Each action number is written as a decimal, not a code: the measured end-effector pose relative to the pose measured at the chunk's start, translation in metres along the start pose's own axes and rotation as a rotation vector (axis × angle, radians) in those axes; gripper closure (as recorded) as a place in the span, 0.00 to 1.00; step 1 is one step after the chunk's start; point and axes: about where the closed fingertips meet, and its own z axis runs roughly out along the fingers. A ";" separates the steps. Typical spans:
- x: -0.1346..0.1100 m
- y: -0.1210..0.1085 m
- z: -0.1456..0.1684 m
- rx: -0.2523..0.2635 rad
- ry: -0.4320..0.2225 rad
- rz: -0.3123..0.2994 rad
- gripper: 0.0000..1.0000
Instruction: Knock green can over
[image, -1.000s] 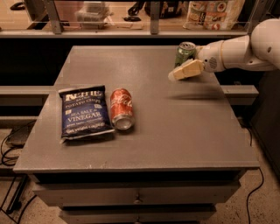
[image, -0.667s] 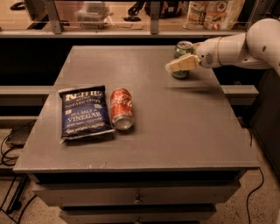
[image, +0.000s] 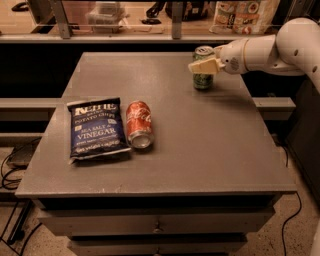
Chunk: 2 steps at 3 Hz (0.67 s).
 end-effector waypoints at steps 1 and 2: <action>-0.023 0.038 0.016 -0.059 0.082 -0.210 0.98; -0.030 0.067 0.027 -0.099 0.170 -0.392 1.00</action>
Offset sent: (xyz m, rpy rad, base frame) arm -0.0551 0.0911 0.0152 -0.5403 -0.2586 0.3405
